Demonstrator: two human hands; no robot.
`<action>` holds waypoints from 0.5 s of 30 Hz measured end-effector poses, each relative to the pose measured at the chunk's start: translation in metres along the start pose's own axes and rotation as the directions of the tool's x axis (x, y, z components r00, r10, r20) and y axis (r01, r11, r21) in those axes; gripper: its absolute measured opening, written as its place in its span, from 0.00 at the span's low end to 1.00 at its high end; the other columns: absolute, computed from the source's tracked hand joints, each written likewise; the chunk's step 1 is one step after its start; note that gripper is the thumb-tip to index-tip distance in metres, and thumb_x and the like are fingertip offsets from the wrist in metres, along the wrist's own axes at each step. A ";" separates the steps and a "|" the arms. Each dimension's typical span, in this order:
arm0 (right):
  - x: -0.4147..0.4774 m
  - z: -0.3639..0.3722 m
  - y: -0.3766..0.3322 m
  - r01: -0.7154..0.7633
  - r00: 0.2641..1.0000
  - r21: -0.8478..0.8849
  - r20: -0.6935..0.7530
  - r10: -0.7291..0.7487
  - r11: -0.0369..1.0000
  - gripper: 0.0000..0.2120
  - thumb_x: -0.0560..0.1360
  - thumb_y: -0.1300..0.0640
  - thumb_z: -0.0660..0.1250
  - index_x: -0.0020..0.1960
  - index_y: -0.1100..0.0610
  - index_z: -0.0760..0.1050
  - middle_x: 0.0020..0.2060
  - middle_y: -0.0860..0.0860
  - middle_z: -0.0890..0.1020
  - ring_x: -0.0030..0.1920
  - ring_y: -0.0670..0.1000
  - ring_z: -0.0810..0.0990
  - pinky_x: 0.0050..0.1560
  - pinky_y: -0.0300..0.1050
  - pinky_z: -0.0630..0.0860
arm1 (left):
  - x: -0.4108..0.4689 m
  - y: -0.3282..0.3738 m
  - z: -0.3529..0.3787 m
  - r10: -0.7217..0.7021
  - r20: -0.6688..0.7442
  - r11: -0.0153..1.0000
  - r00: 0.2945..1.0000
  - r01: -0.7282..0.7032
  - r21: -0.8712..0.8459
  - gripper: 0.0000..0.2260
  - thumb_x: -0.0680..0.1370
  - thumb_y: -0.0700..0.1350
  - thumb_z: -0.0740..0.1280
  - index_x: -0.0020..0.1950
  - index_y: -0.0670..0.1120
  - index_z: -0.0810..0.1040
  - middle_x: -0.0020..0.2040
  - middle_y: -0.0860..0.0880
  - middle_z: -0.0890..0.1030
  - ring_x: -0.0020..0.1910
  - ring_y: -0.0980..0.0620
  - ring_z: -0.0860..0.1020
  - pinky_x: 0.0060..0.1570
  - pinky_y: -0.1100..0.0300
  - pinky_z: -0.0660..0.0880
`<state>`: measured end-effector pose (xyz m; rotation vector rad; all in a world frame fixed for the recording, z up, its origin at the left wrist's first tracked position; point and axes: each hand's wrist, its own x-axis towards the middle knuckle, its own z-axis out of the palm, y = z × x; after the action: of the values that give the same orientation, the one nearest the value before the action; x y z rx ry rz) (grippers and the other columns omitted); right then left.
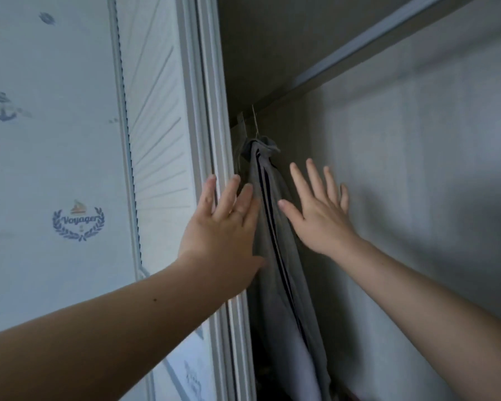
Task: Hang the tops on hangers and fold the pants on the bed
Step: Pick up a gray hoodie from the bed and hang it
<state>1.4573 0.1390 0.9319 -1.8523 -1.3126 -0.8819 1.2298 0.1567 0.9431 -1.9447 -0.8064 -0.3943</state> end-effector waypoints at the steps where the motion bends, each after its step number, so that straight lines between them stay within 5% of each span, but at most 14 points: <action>1: -0.016 -0.006 -0.015 -0.006 1.000 0.011 0.015 0.006 1.000 0.33 0.78 0.28 0.38 0.78 0.37 0.32 0.80 0.43 0.36 0.79 0.52 0.33 0.76 0.64 0.36 | -0.022 -0.008 0.000 -0.011 -0.005 1.000 1.000 0.011 -0.009 0.42 0.78 0.71 0.42 0.79 0.43 0.31 0.79 0.41 0.31 0.76 0.37 0.26 0.71 0.31 0.28; 9: -0.172 -0.050 -0.165 0.068 0.986 0.151 0.141 -0.090 0.986 0.33 0.78 0.29 0.40 0.78 0.37 0.33 0.80 0.42 0.37 0.80 0.50 0.34 0.76 0.63 0.35 | -0.231 -0.080 0.006 -0.104 0.075 0.980 0.992 0.115 -0.162 0.40 0.76 0.71 0.33 0.80 0.47 0.30 0.81 0.46 0.31 0.77 0.40 0.26 0.73 0.33 0.32; 15: -0.280 -0.078 -0.294 0.283 0.886 0.201 0.320 -0.336 0.938 0.34 0.78 0.29 0.39 0.80 0.39 0.35 0.81 0.44 0.39 0.80 0.53 0.36 0.76 0.64 0.37 | -0.408 -0.119 0.008 -0.120 0.231 0.928 0.966 0.191 -0.319 0.40 0.78 0.71 0.45 0.83 0.47 0.48 0.83 0.47 0.45 0.81 0.41 0.39 0.76 0.33 0.42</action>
<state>1.0931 0.0110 0.7836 -1.7607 -1.8852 -0.6009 0.8507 0.0505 0.7833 -2.2773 -1.0925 -0.4544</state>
